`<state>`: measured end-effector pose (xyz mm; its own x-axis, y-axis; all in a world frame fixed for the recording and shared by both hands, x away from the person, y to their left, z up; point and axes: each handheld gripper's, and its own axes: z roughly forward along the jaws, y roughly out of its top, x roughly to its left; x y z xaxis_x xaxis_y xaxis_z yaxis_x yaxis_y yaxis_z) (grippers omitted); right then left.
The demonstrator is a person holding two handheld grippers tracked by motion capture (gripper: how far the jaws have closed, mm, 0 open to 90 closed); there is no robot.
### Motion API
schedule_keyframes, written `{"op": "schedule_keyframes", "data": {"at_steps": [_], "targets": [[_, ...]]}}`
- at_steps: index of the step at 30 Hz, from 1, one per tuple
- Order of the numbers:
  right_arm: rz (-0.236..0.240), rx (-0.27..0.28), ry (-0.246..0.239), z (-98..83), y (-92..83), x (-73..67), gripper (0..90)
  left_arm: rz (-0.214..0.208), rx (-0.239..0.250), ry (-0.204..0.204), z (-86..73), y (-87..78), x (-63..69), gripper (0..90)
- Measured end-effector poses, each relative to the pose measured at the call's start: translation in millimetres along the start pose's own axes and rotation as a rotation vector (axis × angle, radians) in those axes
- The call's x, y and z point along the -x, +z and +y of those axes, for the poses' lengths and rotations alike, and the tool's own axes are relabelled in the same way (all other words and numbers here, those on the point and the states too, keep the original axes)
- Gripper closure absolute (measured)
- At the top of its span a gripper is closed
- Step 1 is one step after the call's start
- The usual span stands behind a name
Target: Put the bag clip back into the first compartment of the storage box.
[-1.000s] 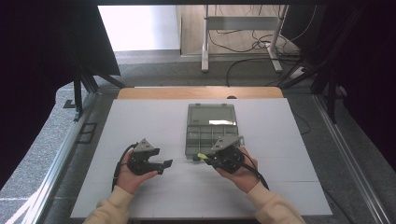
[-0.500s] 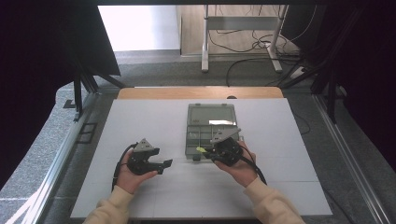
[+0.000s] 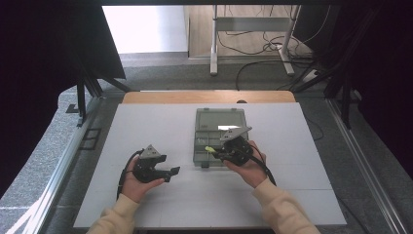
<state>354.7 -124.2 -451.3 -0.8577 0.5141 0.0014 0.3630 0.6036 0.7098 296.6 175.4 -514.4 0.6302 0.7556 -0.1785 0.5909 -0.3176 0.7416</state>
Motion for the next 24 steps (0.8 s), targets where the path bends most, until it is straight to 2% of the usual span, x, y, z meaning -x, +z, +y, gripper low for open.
{"op": "schedule_keyframes", "data": {"at_steps": [24], "targets": [[-0.002,0.008,0.006,19.7,16.5,18.8,78.5,-0.002,-0.001,-0.001,0.0,0.7,0.6,25.2]]}}
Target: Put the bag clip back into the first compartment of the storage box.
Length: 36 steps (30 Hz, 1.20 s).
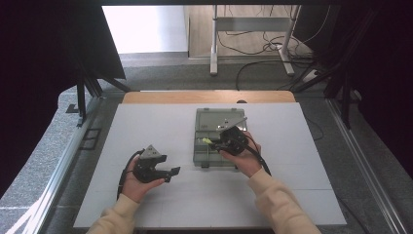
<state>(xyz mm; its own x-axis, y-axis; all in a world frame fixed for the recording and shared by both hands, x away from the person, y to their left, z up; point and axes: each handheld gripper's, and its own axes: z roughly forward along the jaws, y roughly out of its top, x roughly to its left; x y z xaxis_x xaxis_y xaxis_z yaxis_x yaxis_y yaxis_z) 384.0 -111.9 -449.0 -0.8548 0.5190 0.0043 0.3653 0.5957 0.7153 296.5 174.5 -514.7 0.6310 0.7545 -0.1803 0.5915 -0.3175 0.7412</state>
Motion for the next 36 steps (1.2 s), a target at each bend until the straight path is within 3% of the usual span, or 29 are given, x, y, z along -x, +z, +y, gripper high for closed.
{"op": "schedule_keyframes", "data": {"at_steps": [20,36], "targets": [[-0.008,0.005,0.03,12.2,20.6,20.7,78.6,-0.001,-0.003,0.006,-0.3,0.4,-0.4,25.2],[-0.005,0.004,0.025,24.0,42.0,27.8,78.5,0.002,-0.006,0.008,-0.5,0.0,-0.9,25.2]]}}
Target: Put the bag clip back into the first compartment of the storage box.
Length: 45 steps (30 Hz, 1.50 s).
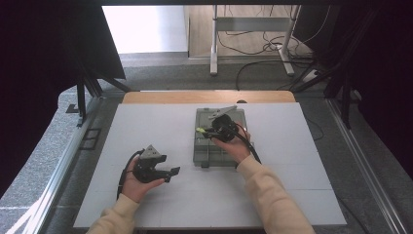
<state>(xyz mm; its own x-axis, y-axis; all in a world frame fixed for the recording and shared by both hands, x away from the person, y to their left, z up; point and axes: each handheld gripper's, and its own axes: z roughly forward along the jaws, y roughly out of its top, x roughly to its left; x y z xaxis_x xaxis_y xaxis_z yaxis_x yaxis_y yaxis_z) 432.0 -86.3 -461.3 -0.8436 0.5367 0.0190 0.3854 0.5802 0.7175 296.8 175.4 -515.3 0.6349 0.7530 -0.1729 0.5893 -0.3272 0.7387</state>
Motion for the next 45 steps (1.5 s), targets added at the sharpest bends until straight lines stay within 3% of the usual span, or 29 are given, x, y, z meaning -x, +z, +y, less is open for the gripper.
{"op": "schedule_keyframes", "data": {"at_steps": [5,10,22,24,34,38,45], "targets": [[0.004,-0.005,-0.013,3.5,10.5,-1.1,78.5,-0.001,0.006,-0.002,-0.1,-0.2,-0.1,25.2],[0.001,-0.014,0.004,2.1,19.9,1.8,78.4,0.002,0.004,-0.006,-0.3,-0.3,-0.5,25.2],[-0.011,-0.008,0.029,-1.6,26.6,6.6,76.9,0.0,-0.004,0.004,-0.2,1.4,-0.2,25.2],[-0.021,-0.016,0.012,-2.1,29.5,5.2,63.9,0.001,-0.002,0.001,-0.3,1.1,-0.4,25.2],[-0.049,-0.016,0.025,0.0,7.5,4.7,36.4,0.0,0.002,-0.002,-0.4,0.4,-1.2,25.2],[-0.056,-0.018,0.05,-4.8,-1.5,9.2,28.8,0.001,0.003,-0.003,-0.3,0.3,-0.9,25.2],[-0.045,0.016,0.092,-13.6,-17.3,17.7,25.7,0.002,0.005,-0.008,-0.4,-0.2,-1.6,25.1]]}}
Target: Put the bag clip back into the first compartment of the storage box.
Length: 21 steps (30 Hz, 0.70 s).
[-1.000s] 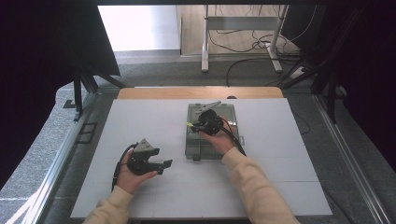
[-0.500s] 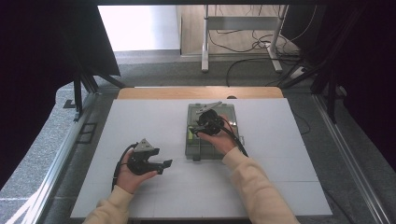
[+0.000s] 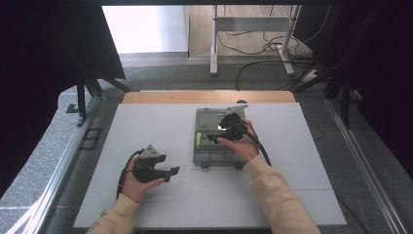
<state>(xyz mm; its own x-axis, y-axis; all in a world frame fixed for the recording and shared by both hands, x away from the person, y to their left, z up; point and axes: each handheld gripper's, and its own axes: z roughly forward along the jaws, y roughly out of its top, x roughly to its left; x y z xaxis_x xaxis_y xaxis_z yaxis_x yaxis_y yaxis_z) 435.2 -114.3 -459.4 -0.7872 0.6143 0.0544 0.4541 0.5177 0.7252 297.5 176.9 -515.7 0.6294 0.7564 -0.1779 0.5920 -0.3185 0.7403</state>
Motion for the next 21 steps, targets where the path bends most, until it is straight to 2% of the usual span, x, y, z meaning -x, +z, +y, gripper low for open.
{"op": "schedule_keyframes", "data": {"at_steps": [13,21], "targets": [[-0.022,0.038,0.062,-19.7,-28.2,16.8,25.3,0.0,-0.001,0.008,0.2,0.9,0.6,25.1],[-0.036,0.056,0.084,-30.3,-40.7,25.1,24.8,0.001,0.0,0.008,0.3,0.9,0.7,25.1]]}}
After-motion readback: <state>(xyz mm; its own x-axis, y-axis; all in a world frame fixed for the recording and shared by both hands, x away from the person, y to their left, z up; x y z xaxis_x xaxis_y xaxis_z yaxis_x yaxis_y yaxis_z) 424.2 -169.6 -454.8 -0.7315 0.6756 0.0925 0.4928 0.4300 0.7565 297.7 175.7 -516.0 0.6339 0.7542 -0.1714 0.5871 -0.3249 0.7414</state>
